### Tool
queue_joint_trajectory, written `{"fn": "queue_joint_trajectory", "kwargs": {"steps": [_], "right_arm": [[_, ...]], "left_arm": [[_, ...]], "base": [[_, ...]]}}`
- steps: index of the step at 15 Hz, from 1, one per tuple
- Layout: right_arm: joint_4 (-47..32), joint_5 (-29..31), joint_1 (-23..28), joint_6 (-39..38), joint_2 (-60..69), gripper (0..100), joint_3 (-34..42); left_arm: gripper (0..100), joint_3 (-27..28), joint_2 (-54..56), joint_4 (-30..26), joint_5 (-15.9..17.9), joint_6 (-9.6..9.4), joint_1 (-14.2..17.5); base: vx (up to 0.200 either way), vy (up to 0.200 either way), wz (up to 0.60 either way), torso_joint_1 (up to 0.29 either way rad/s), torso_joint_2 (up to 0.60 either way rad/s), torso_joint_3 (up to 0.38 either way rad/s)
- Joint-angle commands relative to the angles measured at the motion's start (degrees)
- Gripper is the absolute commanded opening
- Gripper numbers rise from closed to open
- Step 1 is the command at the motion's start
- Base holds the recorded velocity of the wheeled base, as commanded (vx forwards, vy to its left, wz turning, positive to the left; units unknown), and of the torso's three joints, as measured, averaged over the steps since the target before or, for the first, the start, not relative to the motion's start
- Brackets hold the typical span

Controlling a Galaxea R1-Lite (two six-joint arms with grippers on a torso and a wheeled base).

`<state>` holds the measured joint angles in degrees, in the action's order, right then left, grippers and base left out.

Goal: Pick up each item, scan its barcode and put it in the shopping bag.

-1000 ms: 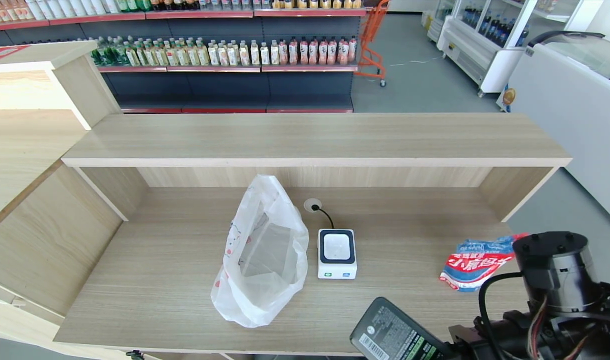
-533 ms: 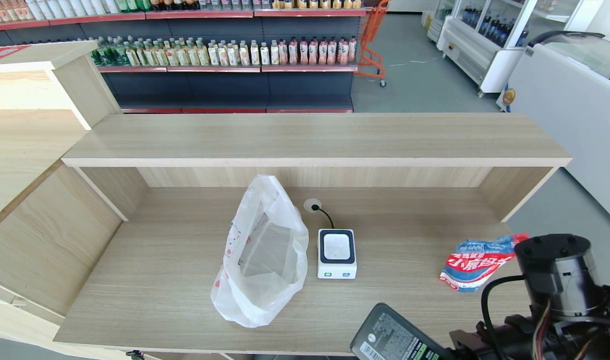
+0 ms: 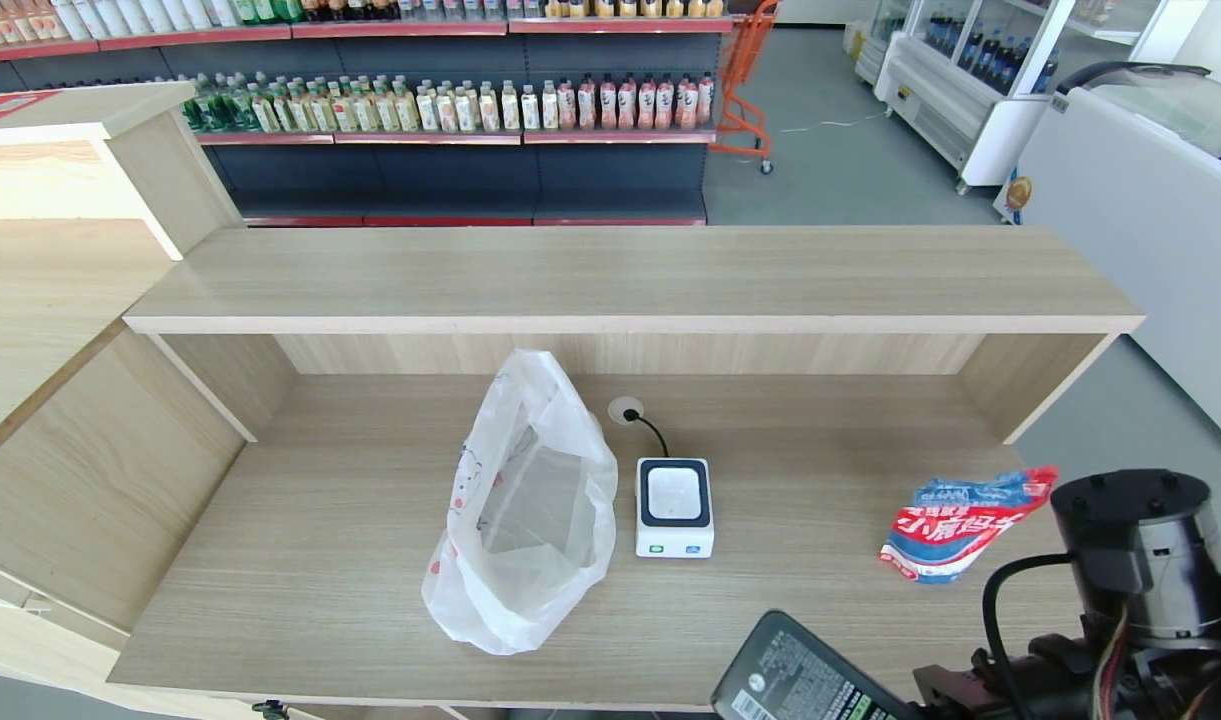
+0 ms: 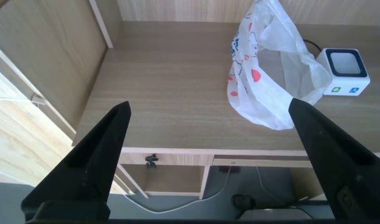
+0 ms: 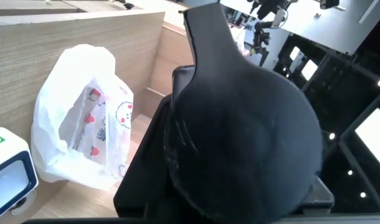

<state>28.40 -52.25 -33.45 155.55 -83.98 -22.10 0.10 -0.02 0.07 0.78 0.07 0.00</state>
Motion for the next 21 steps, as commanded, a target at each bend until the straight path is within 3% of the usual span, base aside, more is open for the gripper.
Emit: {"fn": "queue_joint_trajectory", "kwargs": {"steps": [1,3,5,6,8,10,11,13,17,19,21], "right_arm": [[0.07,-0.49,0.23,-0.34,-0.39,0,-0.4],[-0.02,-0.49,1.55,-3.33,0.31,0,-0.49],[-1.51,-0.22,8.67,-14.05,6.29,0,-0.66],[-2.04,2.94,17.37,-29.08,10.77,0,-0.84],[0.16,12.87,21.76,-50.35,14.46,0,-1.72],[0.07,12.96,28.18,-68.1,15.87,0,-0.22],[-0.89,12.79,29.23,-72.85,15.51,0,-0.57],[-3.09,14.28,31.08,-93.06,13.14,0,-0.66],[-3.44,16.74,27.03,-134.11,4.0,0,-4.18],[-0.89,16.74,27.03,-149.4,-3.91,0,-9.45],[2.27,16.74,26.95,-159.51,-11.56,0,-13.76]], "left_arm": [[100,-0.01,0.02,0.01,0.01,0.01,0.0],[100,-0.01,0.02,0.01,0.01,0.01,0.0],[100,-0.01,0.02,0.01,0.01,0.01,0.0],[100,-0.01,0.02,0.01,0.01,0.01,0.0],[100,-0.01,0.02,0.01,0.01,0.01,0.0],[100,-0.01,0.02,0.01,0.01,0.01,0.0],[100,-0.01,0.02,0.01,0.01,0.01,0.0],[100,-0.01,0.02,0.01,0.01,0.01,0.0],[100,-0.01,0.02,0.01,0.01,0.01,0.0],[100,-0.01,0.02,0.01,0.01,0.01,0.0],[100,-0.01,0.02,0.01,0.01,0.01,0.0]], "base": [[0.0,0.0,0.0,0.0,0.0,0.0],[0.0,0.0,0.0,0.0,0.0,0.0],[0.0,0.0,0.0,0.0,0.0,0.0],[0.0,0.0,0.0,0.0,0.0,0.0],[0.0,0.0,0.0,0.0,0.0,0.0],[0.0,0.0,0.0,0.0,0.0,0.0],[0.0,0.0,0.0,0.0,0.0,0.0],[0.0,0.0,0.0,0.0,0.0,0.0],[0.0,0.0,0.0,0.0,0.0,0.0],[0.0,0.0,0.0,0.0,0.0,0.0],[0.0,0.0,0.0,0.0,0.0,0.0]]}}
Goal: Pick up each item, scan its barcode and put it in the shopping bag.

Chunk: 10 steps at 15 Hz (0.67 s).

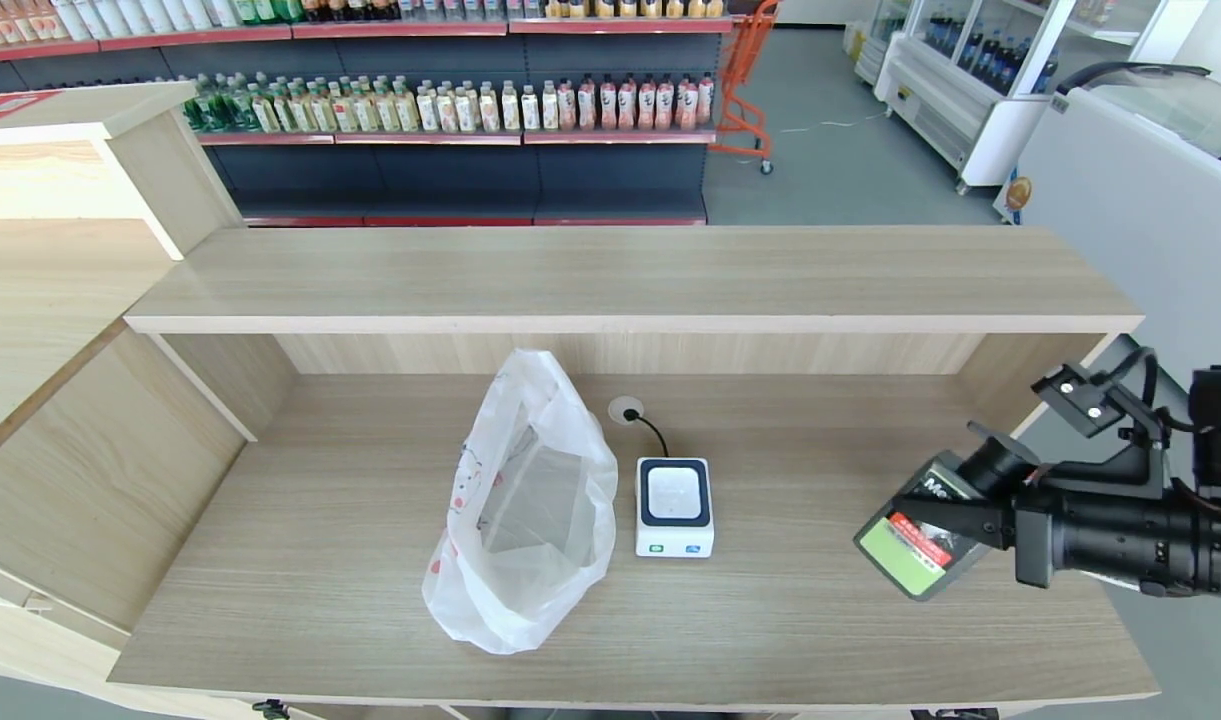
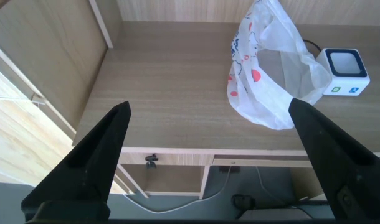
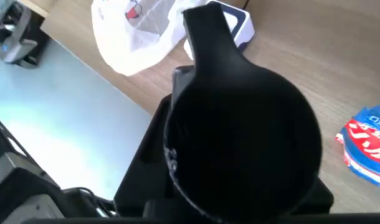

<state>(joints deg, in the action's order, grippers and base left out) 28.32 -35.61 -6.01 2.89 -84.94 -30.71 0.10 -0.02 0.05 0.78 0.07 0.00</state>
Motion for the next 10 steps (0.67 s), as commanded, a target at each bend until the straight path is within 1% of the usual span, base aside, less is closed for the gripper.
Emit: {"fn": "queue_joint_trajectory", "kwargs": {"steps": [1,2,4,6,8,10], "right_arm": [[3.41,0.1,-0.67,-8.95,-13.93,0,-6.65],[3.85,0.19,-0.85,-9.39,-15.69,0,-7.35],[6.49,1.68,-3.39,-9.39,-21.4,0,-8.05],[10.79,3.97,-5.86,-9.57,-25.53,0,-8.4],[14.31,4.58,-7.61,-9.57,-29.05,0,-9.99],[14.4,4.58,-9.28,-11.33,-30.9,0,-13.06]], "left_arm": [[100,-0.01,0.02,0.04,0.01,0.01,0.0],[100,-0.01,0.02,0.04,0.01,0.01,0.0],[100,-0.01,0.02,0.04,0.01,0.01,0.0],[100,-0.01,0.02,0.04,0.01,0.01,0.0],[100,-0.01,0.02,0.04,0.01,0.01,0.0],[100,-0.01,0.02,0.04,0.01,0.01,0.0]], "base": [[0.0,0.0,0.0,0.0,0.0,0.0],[0.0,0.0,0.0,0.0,0.0,0.0],[0.0,0.0,0.0,0.0,0.0,0.0],[0.0,0.0,0.0,0.0,0.0,0.0],[0.0,0.0,0.0,0.0,0.0,0.0],[0.0,0.0,0.0,0.0,0.0,0.0]]}}
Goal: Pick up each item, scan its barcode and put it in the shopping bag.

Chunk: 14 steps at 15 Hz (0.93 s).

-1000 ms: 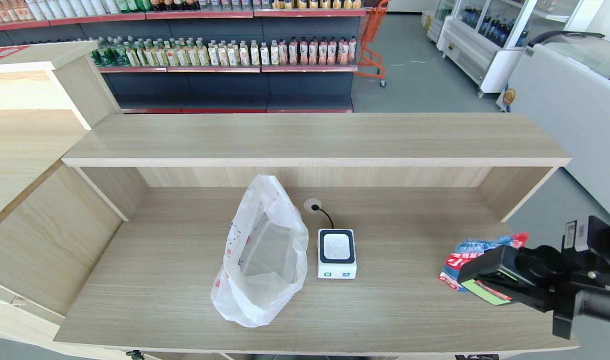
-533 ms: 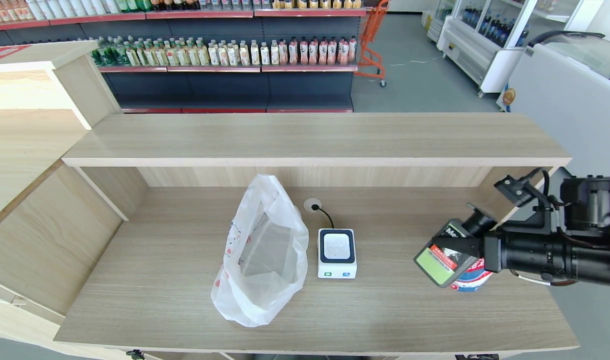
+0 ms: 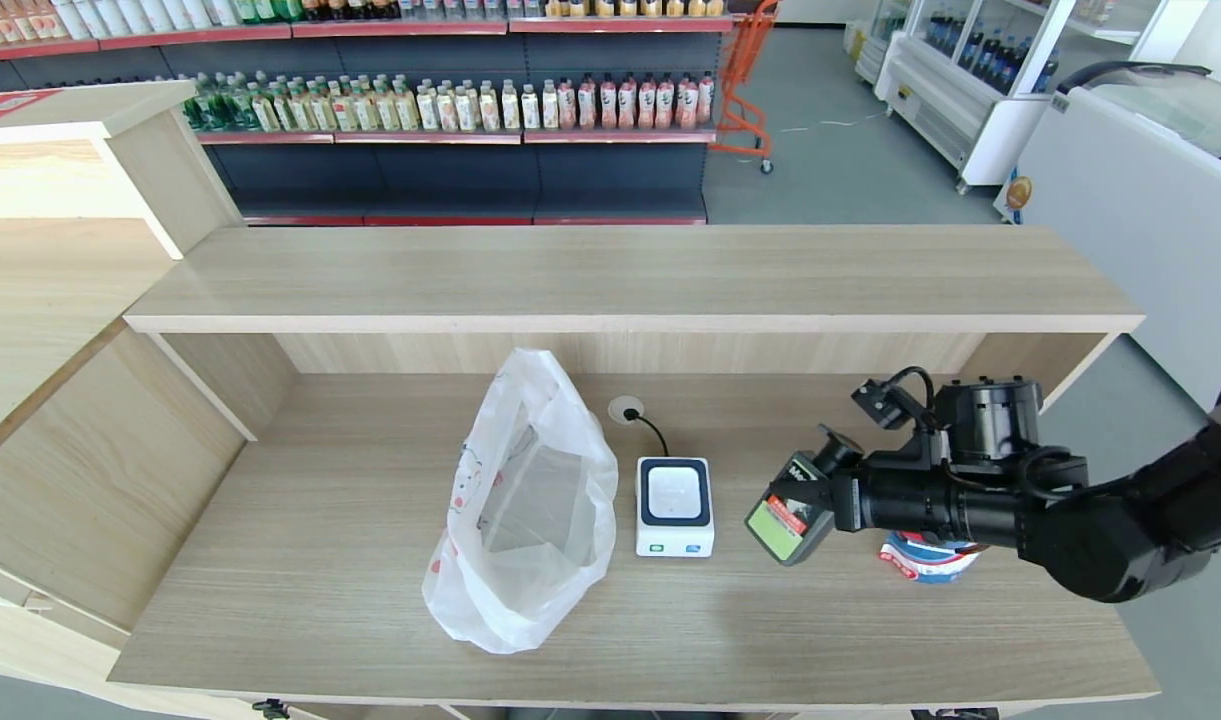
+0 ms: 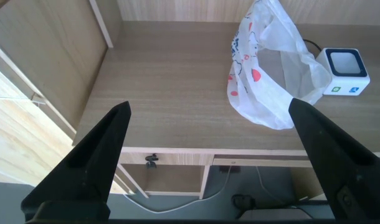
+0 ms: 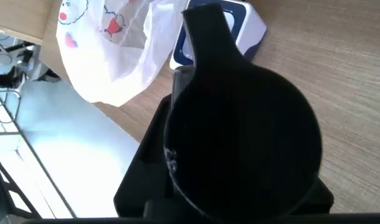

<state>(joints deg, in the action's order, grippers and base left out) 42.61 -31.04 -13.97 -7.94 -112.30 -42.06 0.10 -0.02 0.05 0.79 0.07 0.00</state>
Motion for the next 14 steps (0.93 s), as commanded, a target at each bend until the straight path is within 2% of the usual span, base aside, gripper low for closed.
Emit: {"fn": "queue_joint_trajectory", "kwargs": {"steps": [1,10,14], "right_arm": [[0.28,0.01,-2.2,-1.82,-4.16,0,-2.94],[0.37,1.24,-2.73,-2.26,-11.54,0,-12.87],[0.46,1.33,-5.28,-3.14,-14.44,0,-16.57]], "left_arm": [[100,-0.01,0.02,0.04,0.0,0.01,0.0],[100,-0.01,0.02,0.04,0.0,0.01,0.0],[100,-0.01,0.02,0.04,0.0,0.01,0.0]], "base": [[0.0,0.0,0.0,0.0,0.0,0.0],[0.0,0.0,0.0,0.0,0.0,0.0],[0.0,0.0,0.0,0.0,0.0,0.0]]}}
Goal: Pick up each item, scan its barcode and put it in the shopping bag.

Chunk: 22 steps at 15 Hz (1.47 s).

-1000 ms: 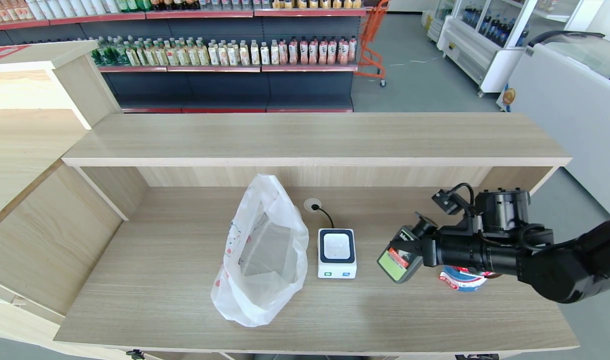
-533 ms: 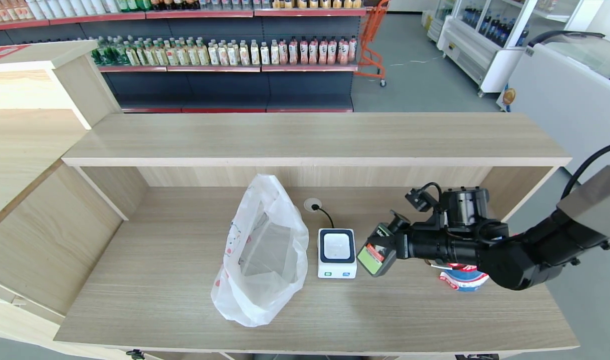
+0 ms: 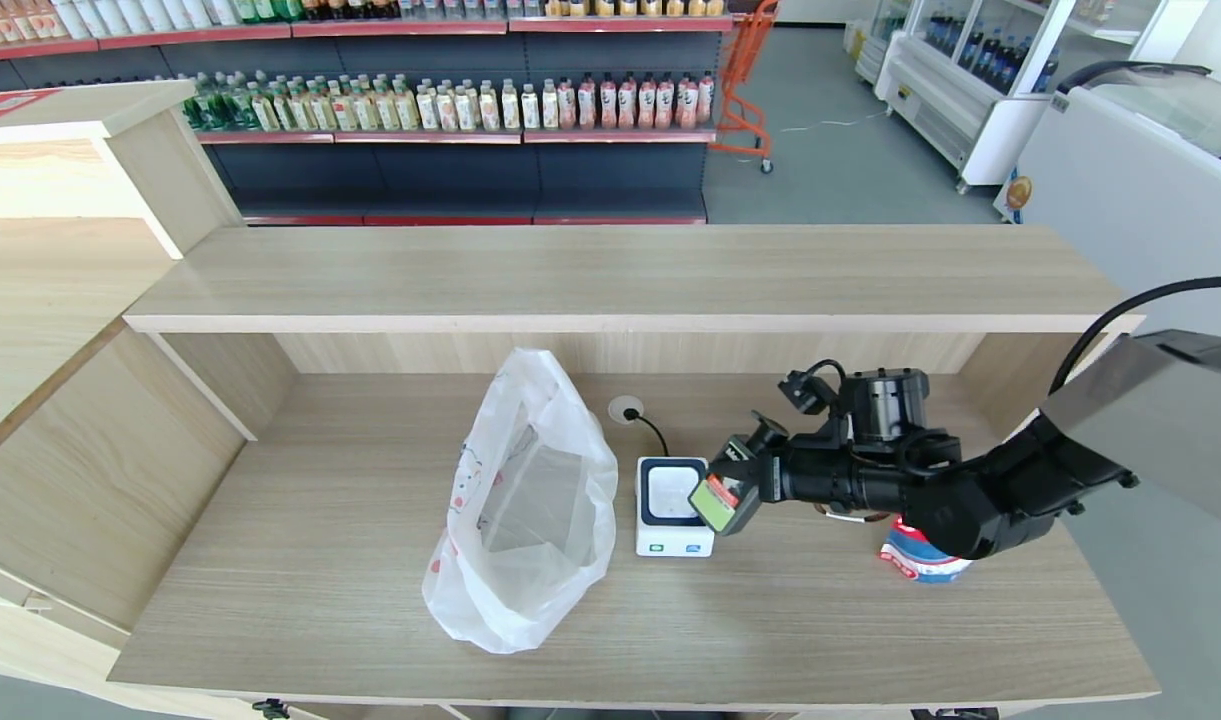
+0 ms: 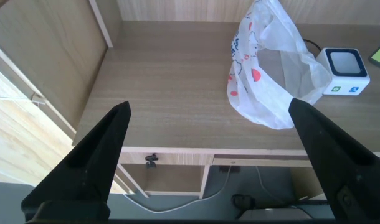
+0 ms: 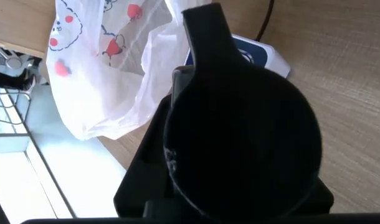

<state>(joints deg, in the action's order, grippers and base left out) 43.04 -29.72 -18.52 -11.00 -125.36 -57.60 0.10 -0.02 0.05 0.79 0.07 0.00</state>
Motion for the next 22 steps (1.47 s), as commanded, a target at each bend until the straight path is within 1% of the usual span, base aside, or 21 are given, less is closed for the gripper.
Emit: {"fn": "queue_joint_trajectory", "kwargs": {"steps": [1,3,5,6,14,15,16,17,18,19,20,21,22], "right_arm": [[0.02,0.01,-1.7,-1.13,-2.09,0,-2.6],[-0.07,0.98,-2.84,-1.31,-4.28,0,-5.68],[-0.07,5.46,-3.54,-1.31,-7.18,0,-9.28],[-0.15,6.08,-3.63,-1.31,-7.89,0,-9.81],[0.02,6.17,-4.69,-1.75,-9.38,0,-10.87],[0.11,6.17,-4.69,-6.49,-6.57,0,-11.48],[0.02,6.34,-5.13,-14.49,-2.0,0,-10.87],[-0.24,6.69,-5.65,-19.77,3.19,0,-9.11],[-0.59,6.52,-5.13,-19.33,9.43,0,-6.03],[-1.12,6.25,-4.16,-15.37,13.03,0,-3.31],[-3.41,6.17,-2.93,-8.08,16.64,0,0.12],[-6.92,6.17,-1.87,-2.63,19.89,0,3.9],[-8.24,6.25,-1.79,-1.48,21.47,0,7.06]], "left_arm": [[100,-0.01,0.02,0.04,0.0,0.01,0.0],[100,-0.01,0.02,0.04,0.0,0.01,0.0],[100,-0.01,0.02,0.04,0.0,0.01,0.0],[100,-0.01,0.02,0.04,0.0,0.01,0.0],[100,-0.01,0.02,0.04,0.0,0.01,0.0],[100,-0.01,0.02,0.04,0.0,0.01,0.0],[100,-0.01,0.02,0.04,0.0,0.01,0.0],[100,-0.01,0.02,-0.05,0.0,0.01,0.0],[100,-0.01,0.02,-0.05,0.0,0.01,0.0],[100,-0.01,0.02,0.04,0.0,0.01,0.0],[100,-0.01,0.02,0.04,0.0,0.01,0.0],[100,-0.01,0.02,0.04,0.0,0.01,0.0],[100,-0.01,0.02,0.04,0.0,0.01,0.0]], "base": [[0.0,0.0,0.0,0.0,0.0,0.0],[0.0,0.0,0.0,0.0,0.0,0.0],[0.0,0.0,0.0,0.0,0.0,0.0],[0.0,0.0,0.0,0.0,0.0,0.0],[0.0,0.0,0.0,0.0,0.0,0.0],[0.0,0.0,0.0,0.0,0.0,0.0],[0.0,0.0,0.0,0.0,0.0,0.0],[0.0,0.0,0.0,0.0,0.0,0.0],[0.0,0.0,0.0,0.0,0.0,0.0],[0.0,0.0,0.0,0.0,0.0,0.0],[0.0,0.0,0.0,0.0,0.0,0.0],[0.0,0.0,0.0,0.0,0.0,0.0],[0.0,0.0,0.0,0.0,0.0,0.0]]}}
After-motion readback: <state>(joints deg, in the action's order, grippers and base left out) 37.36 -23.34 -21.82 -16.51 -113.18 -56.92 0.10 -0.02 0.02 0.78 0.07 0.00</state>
